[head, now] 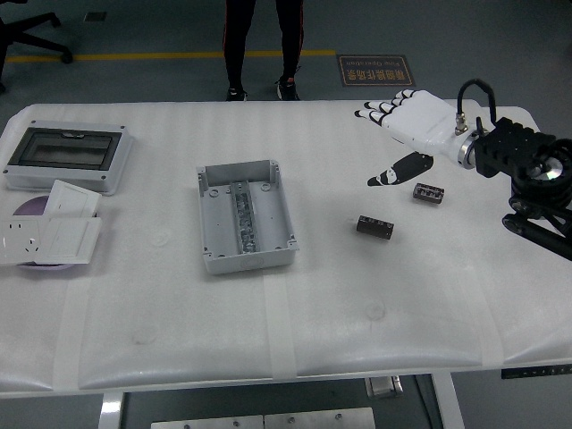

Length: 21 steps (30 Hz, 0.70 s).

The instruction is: Pick up the battery,place it into the box

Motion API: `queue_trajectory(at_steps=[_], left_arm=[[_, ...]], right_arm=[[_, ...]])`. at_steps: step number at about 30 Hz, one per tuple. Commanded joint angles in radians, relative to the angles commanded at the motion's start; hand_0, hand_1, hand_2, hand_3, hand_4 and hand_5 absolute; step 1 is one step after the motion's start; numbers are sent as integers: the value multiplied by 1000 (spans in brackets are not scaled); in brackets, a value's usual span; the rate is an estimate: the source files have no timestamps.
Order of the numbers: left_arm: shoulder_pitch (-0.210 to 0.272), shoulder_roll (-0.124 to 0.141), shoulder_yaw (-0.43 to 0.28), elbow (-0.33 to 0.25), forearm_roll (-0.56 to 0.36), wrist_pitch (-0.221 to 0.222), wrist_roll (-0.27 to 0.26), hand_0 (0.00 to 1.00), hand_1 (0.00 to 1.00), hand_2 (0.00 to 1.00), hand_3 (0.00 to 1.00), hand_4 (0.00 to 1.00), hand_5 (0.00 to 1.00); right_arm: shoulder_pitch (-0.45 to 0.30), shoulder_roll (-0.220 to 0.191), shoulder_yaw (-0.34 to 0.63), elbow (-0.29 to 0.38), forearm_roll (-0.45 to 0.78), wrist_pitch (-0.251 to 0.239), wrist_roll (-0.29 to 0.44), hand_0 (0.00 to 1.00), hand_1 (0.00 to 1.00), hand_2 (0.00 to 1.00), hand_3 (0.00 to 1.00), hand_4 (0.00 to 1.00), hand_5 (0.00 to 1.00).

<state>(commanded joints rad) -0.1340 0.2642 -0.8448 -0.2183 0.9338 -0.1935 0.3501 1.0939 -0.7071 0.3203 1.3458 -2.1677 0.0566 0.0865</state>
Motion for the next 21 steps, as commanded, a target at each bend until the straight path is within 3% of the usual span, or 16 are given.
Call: queue_trajectory(at_steps=[2,5,6,11,12,17,18,21], left_arm=[[-2,5,-6,-1,10,-1,3,440,610,562,383,467,366],[-8,17,-20,-3,33,-3,9,440,610,562,383,467,366],[-11,22,-23,-3,38,-4,11,440,610,562,382,466,367],[-20,32,-26,-4,47,-4,12,440,610,562,382,466,367],[-20,32,-25,-4,48,-5,12,440,610,563,383,463,367],[-17,25,-22,-4,49,-7,14,440,610,563,383,463,367],[-17,24,-22,-4,50,-7,14,440,610,563,383,463,367],[-21,23,-24,-3,55,-9,13,440,610,563,383,463,367]], right_arm=[[19,-5,22,13,-29,40,41,635,754,998,998,663,130],[57,-19,80,40,-99,144,145,635,754,998,998,663,130],[63,-27,101,48,-101,175,177,584,759,998,998,432,2],[30,-62,137,64,-101,314,317,584,759,998,998,432,2],[19,-65,135,65,-101,330,332,667,836,998,998,381,2],[-27,-58,125,64,-101,354,345,667,836,998,998,381,2],[-34,-54,123,63,-101,353,342,799,957,998,998,355,2],[-51,-39,119,58,-101,348,334,799,957,998,998,355,2]])
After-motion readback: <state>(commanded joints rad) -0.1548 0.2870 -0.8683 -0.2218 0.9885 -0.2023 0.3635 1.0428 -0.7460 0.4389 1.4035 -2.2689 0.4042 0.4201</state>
